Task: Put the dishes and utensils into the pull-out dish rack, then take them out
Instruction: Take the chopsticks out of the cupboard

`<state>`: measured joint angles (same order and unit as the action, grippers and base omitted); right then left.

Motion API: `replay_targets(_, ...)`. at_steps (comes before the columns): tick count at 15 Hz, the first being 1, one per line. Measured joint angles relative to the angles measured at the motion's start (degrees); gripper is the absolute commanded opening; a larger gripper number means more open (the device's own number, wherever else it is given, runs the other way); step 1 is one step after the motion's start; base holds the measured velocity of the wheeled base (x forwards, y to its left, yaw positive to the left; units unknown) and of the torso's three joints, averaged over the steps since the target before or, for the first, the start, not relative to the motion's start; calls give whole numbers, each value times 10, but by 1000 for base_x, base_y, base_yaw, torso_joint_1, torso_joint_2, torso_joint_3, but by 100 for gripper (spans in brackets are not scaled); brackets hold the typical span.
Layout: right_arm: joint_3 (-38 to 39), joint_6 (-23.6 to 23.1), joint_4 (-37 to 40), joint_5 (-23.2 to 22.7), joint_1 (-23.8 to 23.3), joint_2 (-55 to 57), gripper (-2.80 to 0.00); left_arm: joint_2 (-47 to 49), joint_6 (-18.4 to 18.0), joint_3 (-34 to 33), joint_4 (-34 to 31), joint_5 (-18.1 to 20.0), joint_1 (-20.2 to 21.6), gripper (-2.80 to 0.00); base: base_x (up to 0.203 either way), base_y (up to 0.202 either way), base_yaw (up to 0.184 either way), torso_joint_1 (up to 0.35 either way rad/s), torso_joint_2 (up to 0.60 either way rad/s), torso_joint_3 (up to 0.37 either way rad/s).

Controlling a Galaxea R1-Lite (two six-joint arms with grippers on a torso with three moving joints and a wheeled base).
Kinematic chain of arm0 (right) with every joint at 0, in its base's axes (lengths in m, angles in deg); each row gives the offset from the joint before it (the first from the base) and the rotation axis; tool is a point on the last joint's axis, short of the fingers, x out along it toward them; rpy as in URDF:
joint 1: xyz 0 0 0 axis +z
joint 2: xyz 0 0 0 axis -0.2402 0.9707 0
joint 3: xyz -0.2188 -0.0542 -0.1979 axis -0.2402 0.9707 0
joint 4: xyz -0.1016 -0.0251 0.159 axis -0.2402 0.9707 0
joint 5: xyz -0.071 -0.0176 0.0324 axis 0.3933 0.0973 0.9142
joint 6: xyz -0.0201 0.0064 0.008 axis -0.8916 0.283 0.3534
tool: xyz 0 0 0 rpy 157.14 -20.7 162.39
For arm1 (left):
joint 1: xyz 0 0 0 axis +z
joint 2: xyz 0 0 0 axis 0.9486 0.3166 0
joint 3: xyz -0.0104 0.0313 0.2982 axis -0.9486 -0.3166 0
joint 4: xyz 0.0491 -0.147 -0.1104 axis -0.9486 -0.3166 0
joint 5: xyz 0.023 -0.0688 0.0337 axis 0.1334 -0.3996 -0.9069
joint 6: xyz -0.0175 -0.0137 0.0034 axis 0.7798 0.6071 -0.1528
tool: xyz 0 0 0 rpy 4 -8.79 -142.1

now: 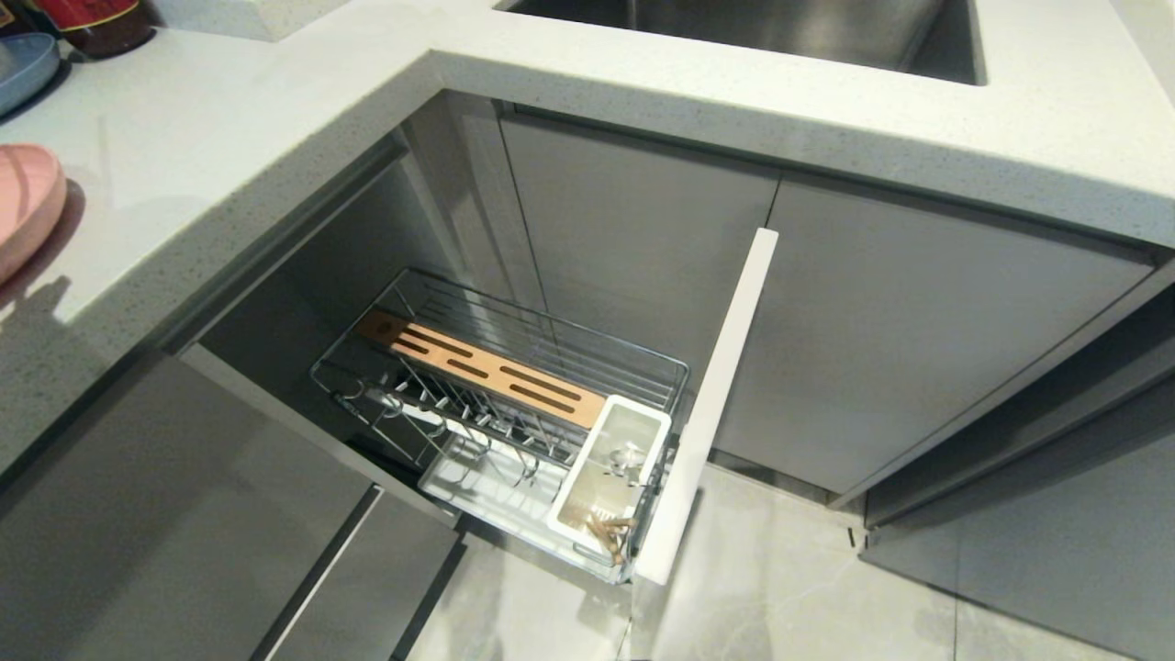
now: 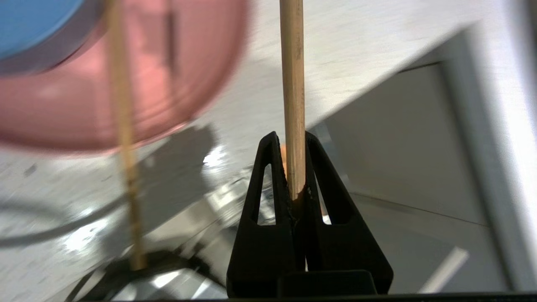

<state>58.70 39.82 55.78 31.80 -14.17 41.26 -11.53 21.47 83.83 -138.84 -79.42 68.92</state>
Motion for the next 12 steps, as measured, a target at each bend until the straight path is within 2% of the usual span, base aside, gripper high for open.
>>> replay_targets(3, 0, 0, 0, 0, 0, 0, -280, 17, 36, -13, -53, -13, 16, -280, 0, 0, 0, 0, 0, 0)
replay_targets(7, 0, 0, 0, 0, 0, 0, -280, 25, 50, -24, -53, -7, 52, -280, 0, 0, 0, 0, 0, 0)
replay_targets(12, 0, 0, 0, 0, 0, 0, -280, 27, 69, -33, -56, 6, 63, -280, 0, 0, 0, 0, 0, 0)
